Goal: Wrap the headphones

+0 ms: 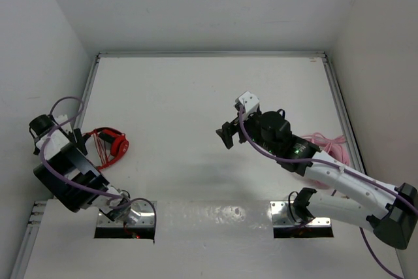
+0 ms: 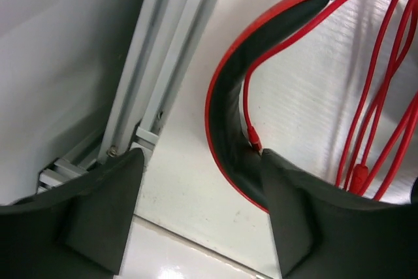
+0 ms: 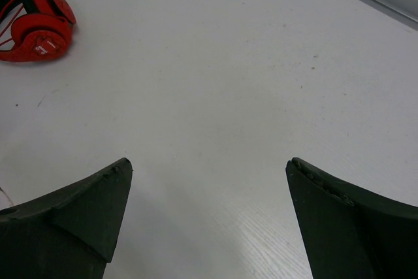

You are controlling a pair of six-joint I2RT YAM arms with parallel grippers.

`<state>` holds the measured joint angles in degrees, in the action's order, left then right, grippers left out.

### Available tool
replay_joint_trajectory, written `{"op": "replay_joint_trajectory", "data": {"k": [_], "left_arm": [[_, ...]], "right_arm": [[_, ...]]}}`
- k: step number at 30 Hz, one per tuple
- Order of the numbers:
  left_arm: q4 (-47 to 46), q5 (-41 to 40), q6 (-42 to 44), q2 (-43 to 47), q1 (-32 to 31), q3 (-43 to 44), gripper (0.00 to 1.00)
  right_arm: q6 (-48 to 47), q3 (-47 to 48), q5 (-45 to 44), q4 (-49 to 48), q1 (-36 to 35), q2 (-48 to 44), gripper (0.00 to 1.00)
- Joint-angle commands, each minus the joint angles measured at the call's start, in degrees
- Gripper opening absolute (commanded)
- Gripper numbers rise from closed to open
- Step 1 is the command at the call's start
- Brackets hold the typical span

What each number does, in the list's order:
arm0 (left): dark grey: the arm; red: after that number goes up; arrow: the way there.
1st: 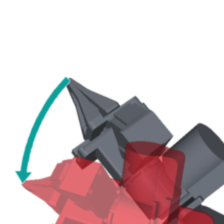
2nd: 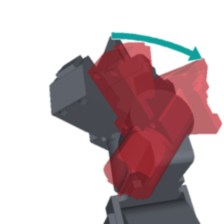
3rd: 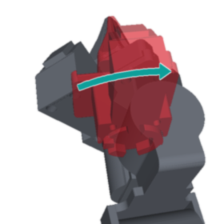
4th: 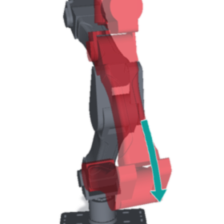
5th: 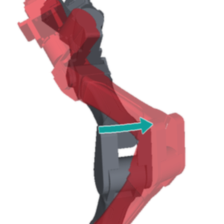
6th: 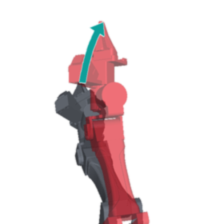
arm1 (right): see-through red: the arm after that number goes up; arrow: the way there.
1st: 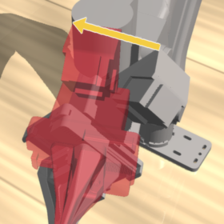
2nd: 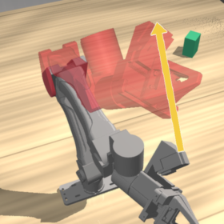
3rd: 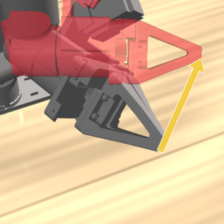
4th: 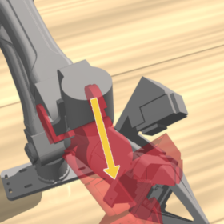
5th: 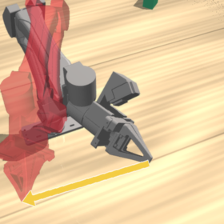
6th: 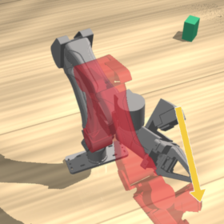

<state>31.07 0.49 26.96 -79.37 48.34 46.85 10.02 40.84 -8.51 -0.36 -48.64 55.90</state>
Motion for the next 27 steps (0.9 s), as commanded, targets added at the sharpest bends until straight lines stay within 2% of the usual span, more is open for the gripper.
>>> {"op": "replay_joint_trajectory", "data": {"k": [1,2,5,7,8,11,13,14,15,18,22,27], "left_arm": [[0.66,1.08,0.82,1.24,0.35,2.45,0.64],[0.66,1.96,0.55,1.24,0.27,2.98,0.55],[2.15,5.92,-0.85,1.15,0.27,5.87,0.51],[3.82,7.77,-1.47,1.06,0.18,7.55,0.52],[4.34,8.20,-1.56,0.98,0.27,9.38,0.58],[7.06,9.96,-2.44,0.71,0.18,14.56,0.65],[8.12,11.28,-2.61,0.19,0.09,17.82,0.66],[9.52,11.46,-2.53,-0.08,-0.08,19.58,0.67],[10.41,10.85,-2.35,-0.95,-0.35,23.60,0.67],[13.39,6.91,-1.12,-2.97,-2.27,32.12,0.70],[17.79,2.15,0.72,-5.70,-4.12,42.58,0.74],[23.50,-5.06,1.60,-8.08,-8.95,53.42,0.78]], "right_arm": [[-1.06,1.44,0.25,-1.66,-0.40,-0.44,0.99],[-1.14,1.26,0.34,-1.66,-0.40,-0.44,0.99],[-1.06,1.43,0.43,-0.96,-0.40,-0.44,0.99],[-0.71,1.26,0.43,-0.87,-0.49,-0.44,0.99],[-0.62,1.17,0.34,-0.96,-0.40,-0.61,0.99],[0.78,0.99,-2.28,-0.26,-0.40,-1.49,0.99],[2.28,2.83,-7.10,2.53,-0.31,-1.50,0.99],[2.37,3.97,-10.44,7.87,-0.14,-1.06,0.99],[2.63,5.29,-17.43,11.23,0.30,-0.36,0.99],[5.25,9.95,-24.34,23.45,4.59,2.02,0.99],[11.50,12.50,-25.49,33.64,16.52,1.32,0.99],[17.57,15.06,-19.63,41.74,31.20,2.37,0.99]]}}
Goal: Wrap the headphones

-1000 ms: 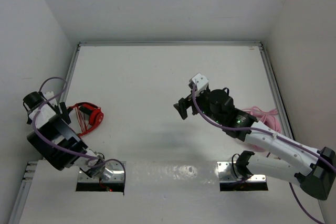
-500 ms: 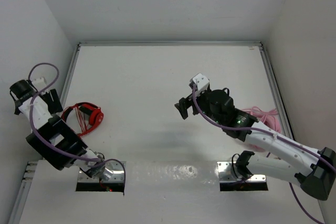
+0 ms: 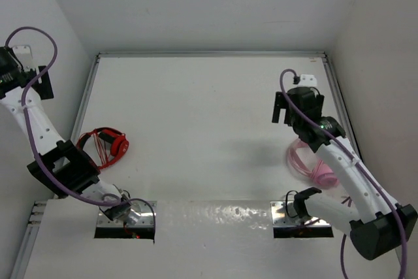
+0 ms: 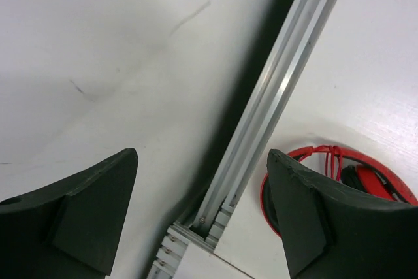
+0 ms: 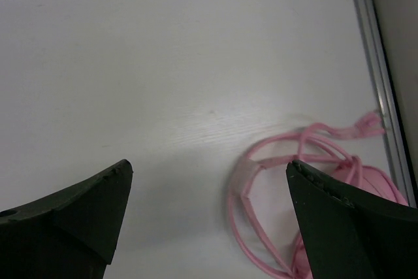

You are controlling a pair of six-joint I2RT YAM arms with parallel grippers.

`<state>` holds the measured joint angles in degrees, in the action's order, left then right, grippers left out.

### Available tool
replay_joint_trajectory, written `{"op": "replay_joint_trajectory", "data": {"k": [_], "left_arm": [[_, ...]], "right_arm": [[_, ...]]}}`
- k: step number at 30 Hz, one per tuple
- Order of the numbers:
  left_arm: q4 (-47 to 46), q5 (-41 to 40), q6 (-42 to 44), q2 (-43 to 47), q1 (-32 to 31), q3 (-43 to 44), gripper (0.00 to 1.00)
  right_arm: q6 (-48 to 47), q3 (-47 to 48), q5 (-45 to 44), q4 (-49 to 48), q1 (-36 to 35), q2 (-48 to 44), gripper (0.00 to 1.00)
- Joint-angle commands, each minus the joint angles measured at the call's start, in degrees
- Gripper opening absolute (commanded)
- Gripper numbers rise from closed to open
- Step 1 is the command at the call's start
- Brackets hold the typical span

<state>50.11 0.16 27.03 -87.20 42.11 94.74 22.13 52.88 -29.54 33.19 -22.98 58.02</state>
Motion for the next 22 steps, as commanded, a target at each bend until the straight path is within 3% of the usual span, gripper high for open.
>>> {"op": "replay_joint_trajectory", "data": {"k": [1,3,9,22], "left_arm": [[4.82,-5.08,1.54,-0.25,-3.17,7.98,0.79],[4.48,-5.17,1.54,0.97,-3.61,8.88,0.82],[2.36,-5.61,1.89,4.58,-5.36,8.97,1.00],[6.14,-11.06,2.33,2.21,-6.69,16.44,1.00]], "right_arm": [[5.90,3.02,2.55,8.64,7.15,0.34,0.99],[7.13,2.75,3.87,9.00,10.31,0.34,0.99],[7.66,1.35,5.28,8.03,10.85,-0.54,0.99],[7.40,0.47,6.42,6.27,10.77,0.16,0.99]]}}
